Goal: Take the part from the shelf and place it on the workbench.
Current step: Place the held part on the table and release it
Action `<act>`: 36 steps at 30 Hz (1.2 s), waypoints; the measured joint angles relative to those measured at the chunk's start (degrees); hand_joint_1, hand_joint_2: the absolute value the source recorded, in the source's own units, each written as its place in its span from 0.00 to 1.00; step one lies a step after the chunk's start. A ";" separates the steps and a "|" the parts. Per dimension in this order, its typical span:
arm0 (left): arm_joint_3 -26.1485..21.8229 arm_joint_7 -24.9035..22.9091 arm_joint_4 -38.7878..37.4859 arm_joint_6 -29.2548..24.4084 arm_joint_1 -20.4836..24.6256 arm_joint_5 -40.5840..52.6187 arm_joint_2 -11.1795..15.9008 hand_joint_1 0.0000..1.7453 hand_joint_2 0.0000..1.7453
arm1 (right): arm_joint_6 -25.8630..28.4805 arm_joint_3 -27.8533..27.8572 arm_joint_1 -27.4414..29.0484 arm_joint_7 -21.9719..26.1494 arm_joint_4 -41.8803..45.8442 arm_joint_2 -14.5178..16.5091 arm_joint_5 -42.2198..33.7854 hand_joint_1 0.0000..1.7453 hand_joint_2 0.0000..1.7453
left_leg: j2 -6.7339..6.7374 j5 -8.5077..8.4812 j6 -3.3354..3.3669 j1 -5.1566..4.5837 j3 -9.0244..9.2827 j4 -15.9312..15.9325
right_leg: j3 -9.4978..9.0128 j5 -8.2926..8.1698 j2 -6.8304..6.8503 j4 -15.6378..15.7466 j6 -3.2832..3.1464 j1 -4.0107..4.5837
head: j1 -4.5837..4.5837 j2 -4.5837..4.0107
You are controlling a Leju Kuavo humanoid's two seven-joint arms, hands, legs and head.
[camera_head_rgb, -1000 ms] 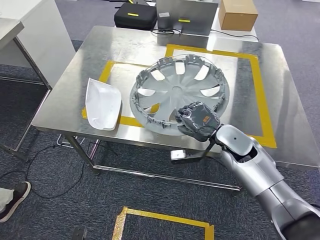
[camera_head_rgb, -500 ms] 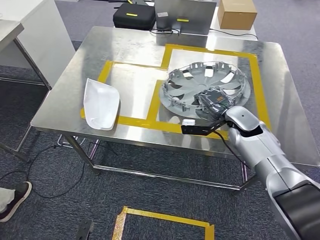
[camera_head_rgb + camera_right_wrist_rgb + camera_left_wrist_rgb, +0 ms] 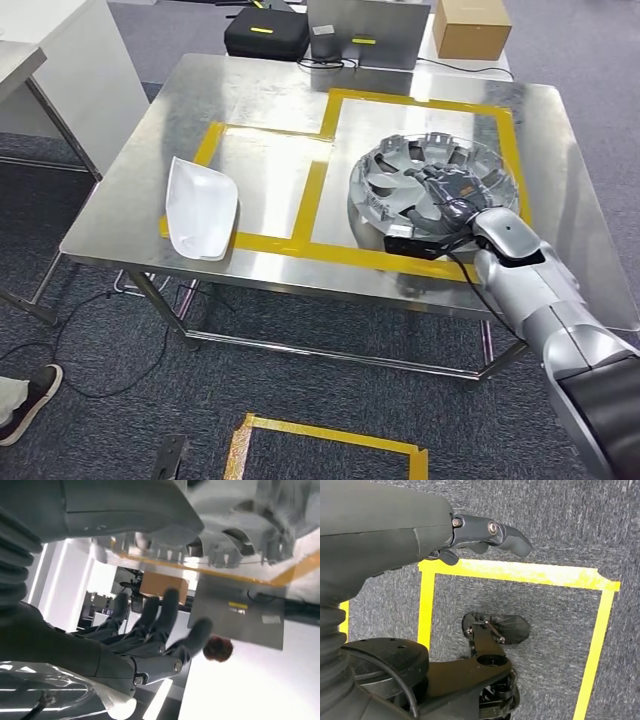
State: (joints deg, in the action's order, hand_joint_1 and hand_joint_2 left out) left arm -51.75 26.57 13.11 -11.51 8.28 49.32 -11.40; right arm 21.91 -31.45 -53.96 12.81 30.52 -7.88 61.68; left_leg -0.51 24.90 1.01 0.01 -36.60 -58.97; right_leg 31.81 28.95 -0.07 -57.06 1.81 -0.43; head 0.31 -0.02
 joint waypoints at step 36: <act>-3.26 1.41 0.01 -3.30 -4.43 -4.30 -0.42 0.00 0.00 | 4.30 21.72 71.70 21.15 74.54 10.06 -40.90 0.00 0.00 | 0.17 9.32 -0.15 0.39 3.73 -8.96 | 3.73 -2.48 0.01 -1.55 -1.76 0.28 | -0.35 0.00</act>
State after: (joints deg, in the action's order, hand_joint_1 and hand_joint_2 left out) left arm -55.00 27.98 13.12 -14.80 3.86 45.02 -11.83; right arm 26.21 -9.73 17.74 33.97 105.07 2.17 20.77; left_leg -0.34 34.22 0.86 0.40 -32.87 -67.93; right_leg 35.53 26.47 -0.07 -58.60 0.05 -0.14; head -0.04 -0.02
